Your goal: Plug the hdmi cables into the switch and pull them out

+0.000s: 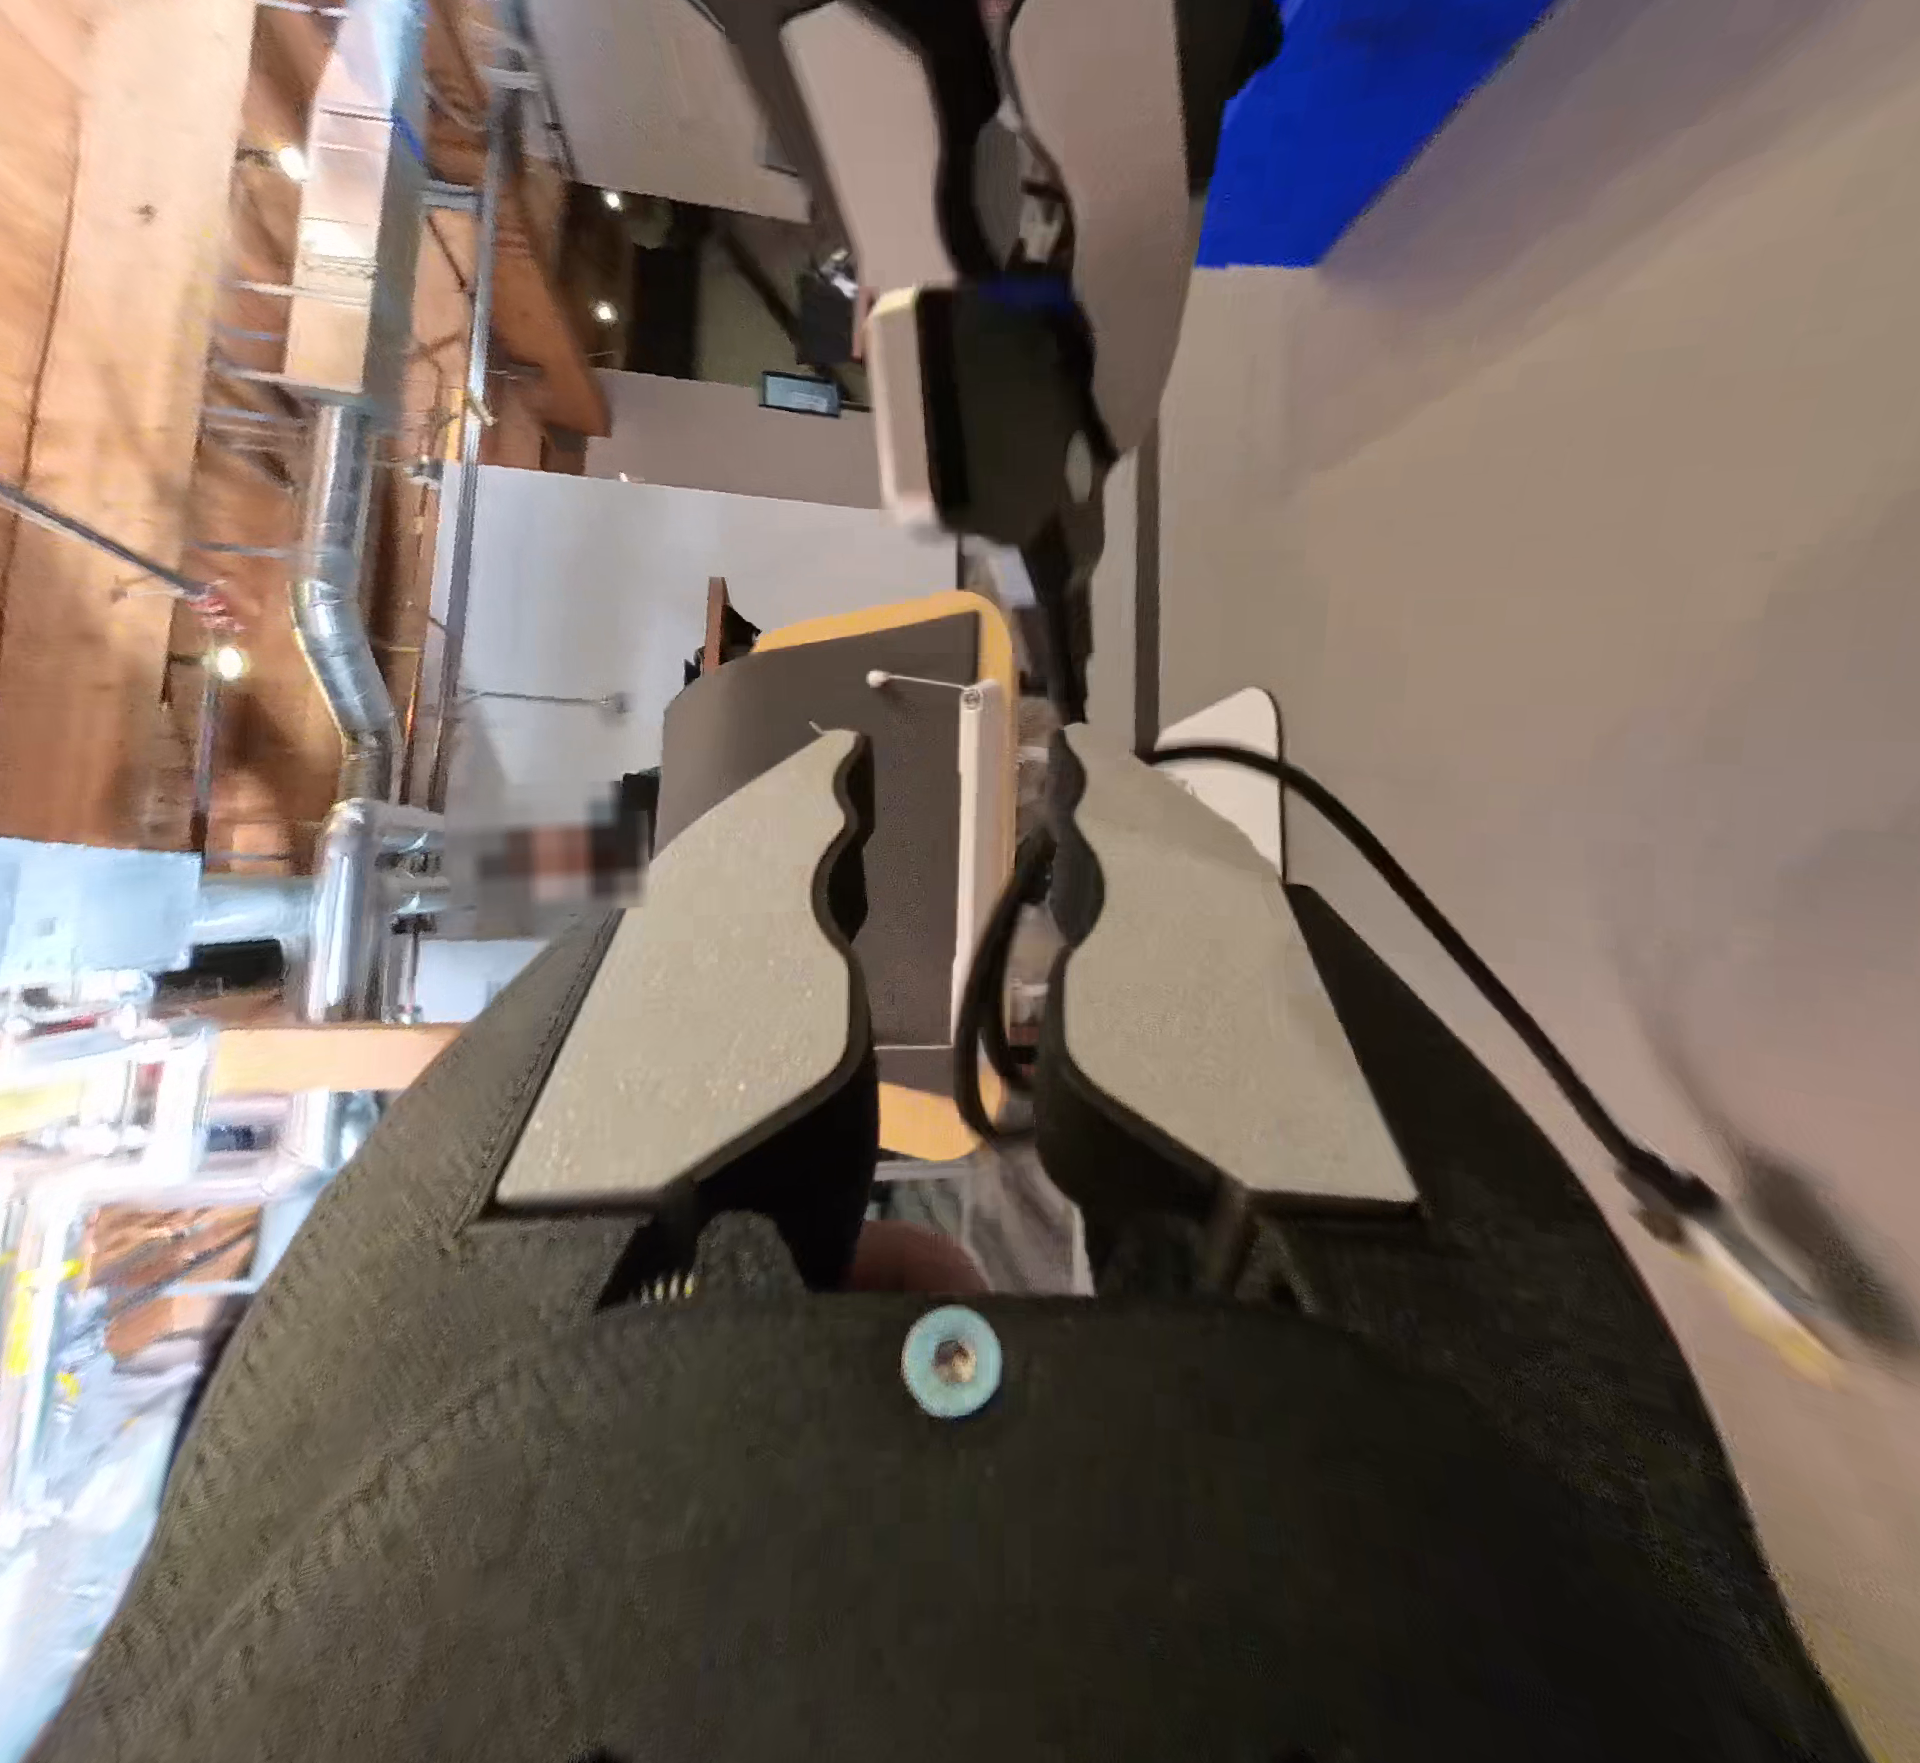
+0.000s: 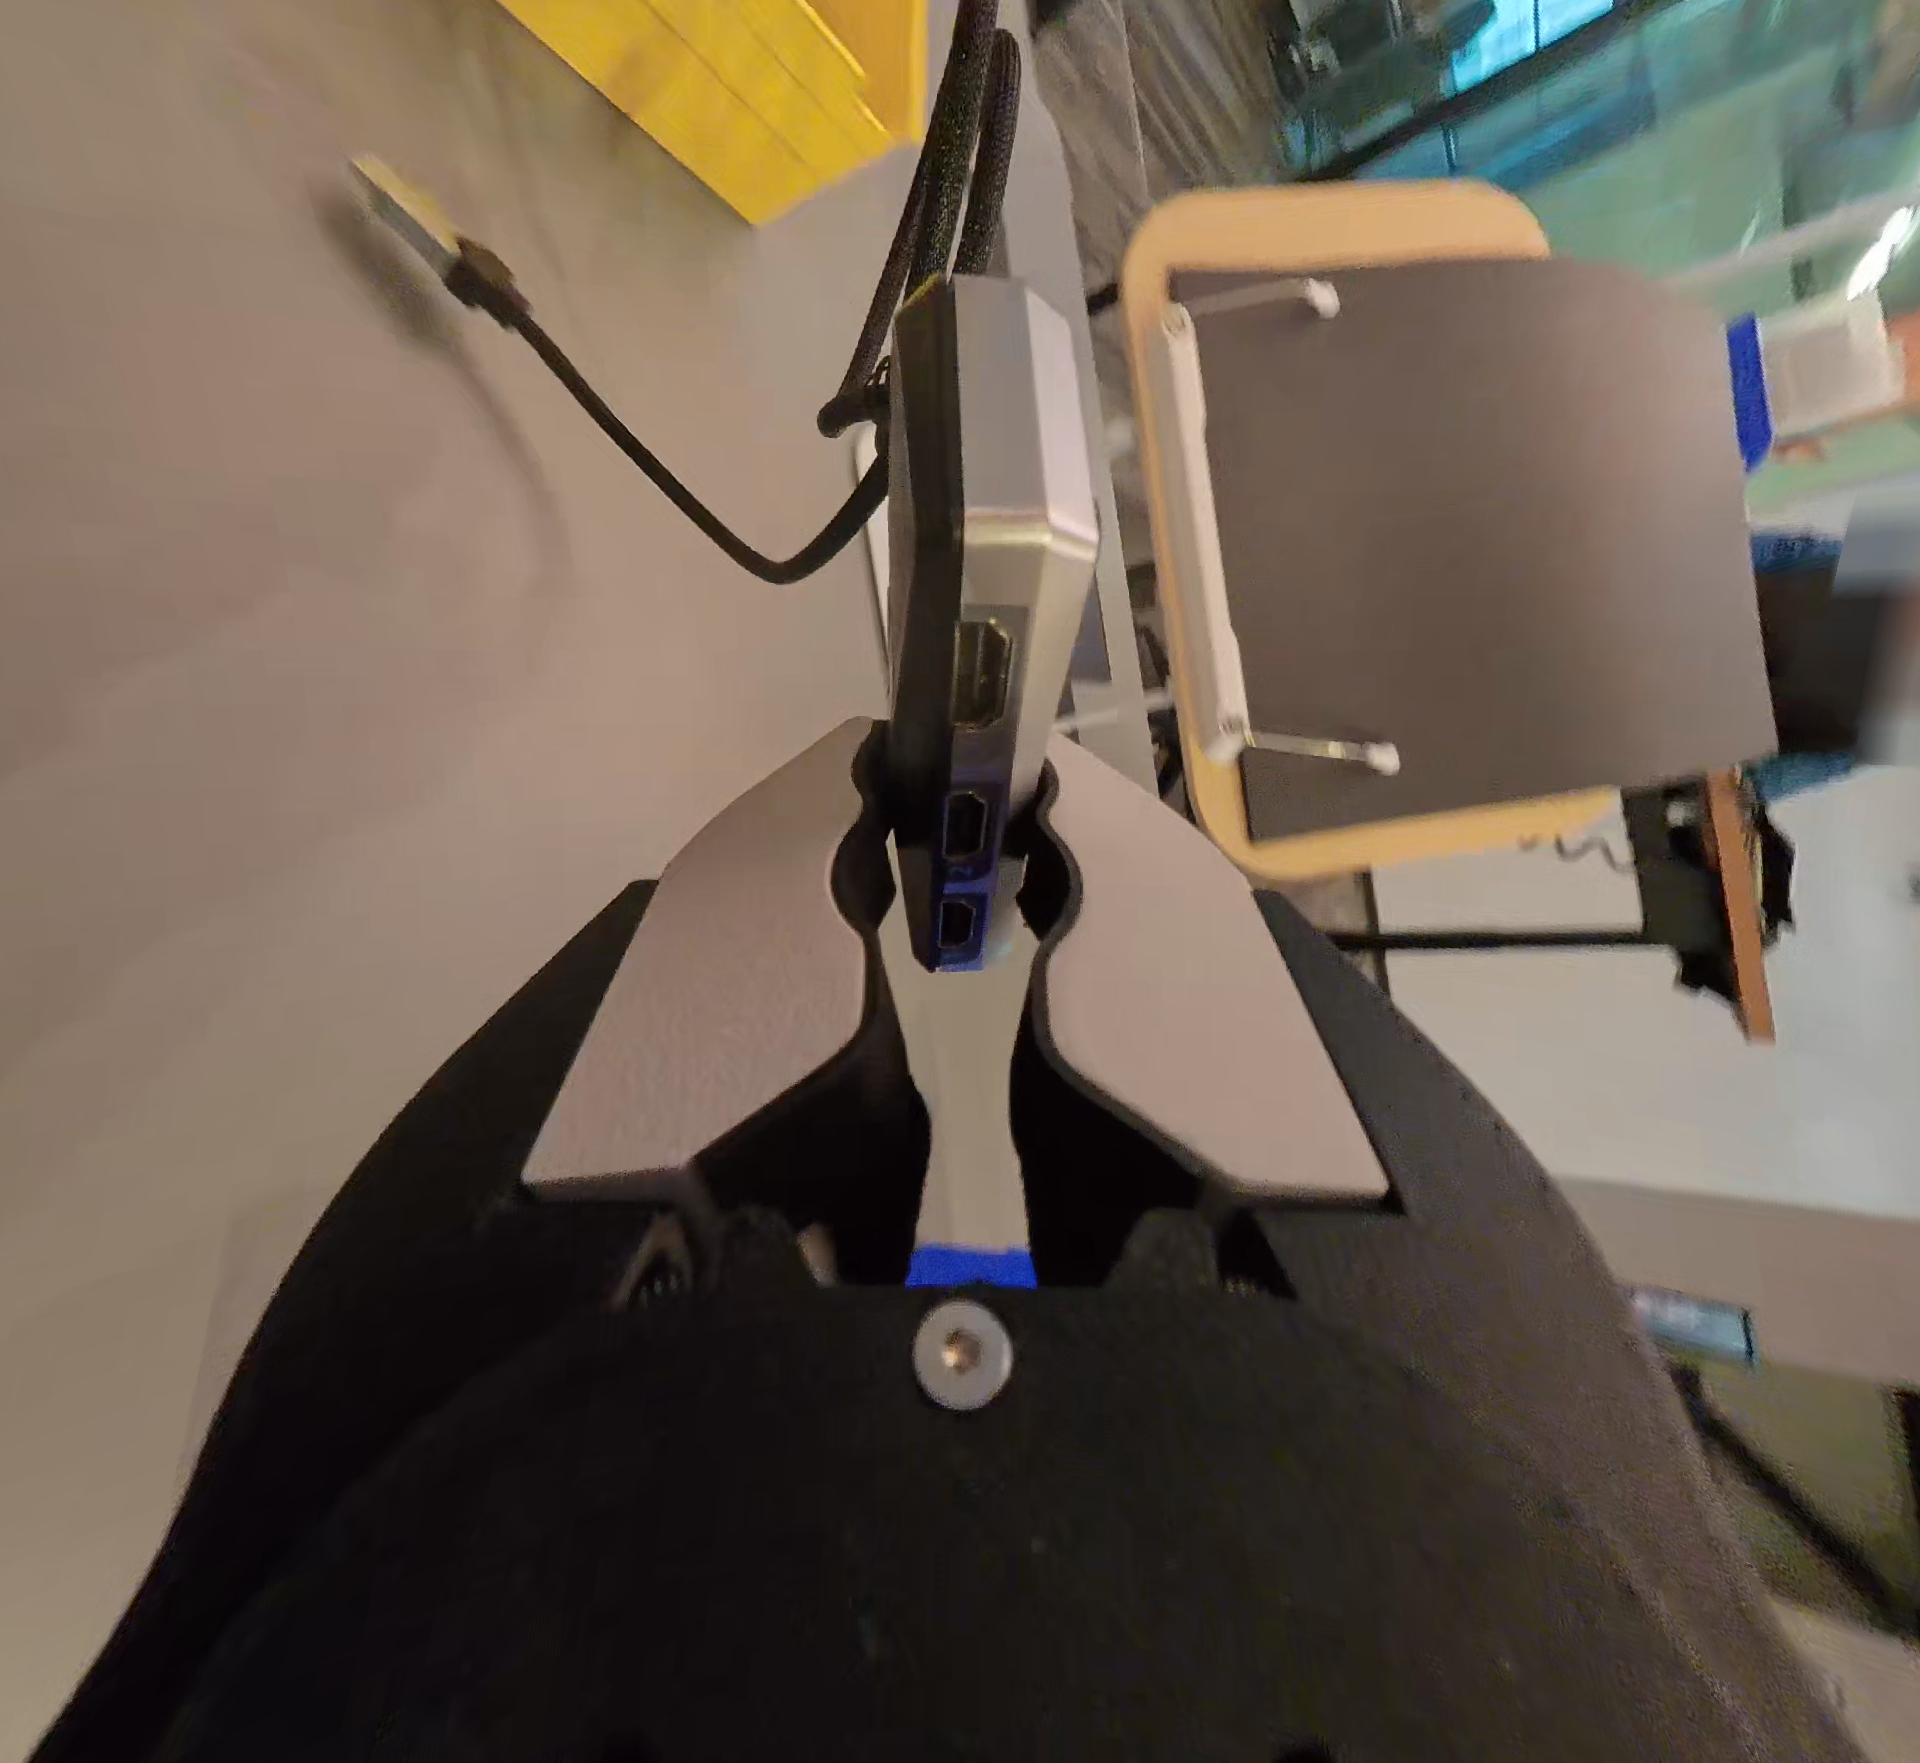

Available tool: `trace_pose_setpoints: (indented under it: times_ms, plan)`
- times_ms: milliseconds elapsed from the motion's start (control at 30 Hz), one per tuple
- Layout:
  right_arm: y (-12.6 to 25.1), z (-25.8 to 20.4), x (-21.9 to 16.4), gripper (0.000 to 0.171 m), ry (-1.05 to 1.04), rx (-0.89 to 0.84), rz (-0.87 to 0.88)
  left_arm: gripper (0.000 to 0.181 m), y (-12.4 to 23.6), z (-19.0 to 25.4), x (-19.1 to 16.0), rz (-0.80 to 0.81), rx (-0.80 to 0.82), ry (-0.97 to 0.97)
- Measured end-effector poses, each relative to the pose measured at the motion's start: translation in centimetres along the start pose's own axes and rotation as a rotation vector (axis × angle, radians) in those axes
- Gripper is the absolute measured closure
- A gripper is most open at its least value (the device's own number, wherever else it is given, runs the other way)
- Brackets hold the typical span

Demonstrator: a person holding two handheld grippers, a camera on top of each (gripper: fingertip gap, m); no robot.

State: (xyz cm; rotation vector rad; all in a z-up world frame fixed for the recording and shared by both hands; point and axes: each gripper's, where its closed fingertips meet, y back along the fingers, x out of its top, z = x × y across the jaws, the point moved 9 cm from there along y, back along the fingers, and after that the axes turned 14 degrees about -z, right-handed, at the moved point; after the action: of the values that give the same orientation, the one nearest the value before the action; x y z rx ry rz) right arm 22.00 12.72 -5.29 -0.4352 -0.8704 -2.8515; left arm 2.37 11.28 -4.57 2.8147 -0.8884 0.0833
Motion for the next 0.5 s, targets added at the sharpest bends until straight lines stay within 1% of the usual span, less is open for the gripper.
trace_pose_setpoints:
  times_ms: [100, 200, 367, 500]
  plan:
    - [1.9, 2.9, -3.6, 0.151, -0.078, -0.045, -0.072, 0.153, 0.6, -1.8, -1.6, -0.020, 0.018, 0.104]
    - [4.3, 6.2, -8.2, 0.151, -0.171, -0.077, -0.182, 0.155, 0.9, -2.1, -3.4, -0.056, 0.028, 0.124]
    - [8.8, 10.6, -15.7, 0.150, -0.351, -0.108, -0.302, 0.156, 0.7, -0.5, -5.5, -0.114, -0.014, 0.142]
    - [11.6, 12.6, -20.0, 0.151, -0.458, -0.086, -0.387, 0.157, 0.5, 1.0, -6.5, -0.141, -0.051, 0.145]
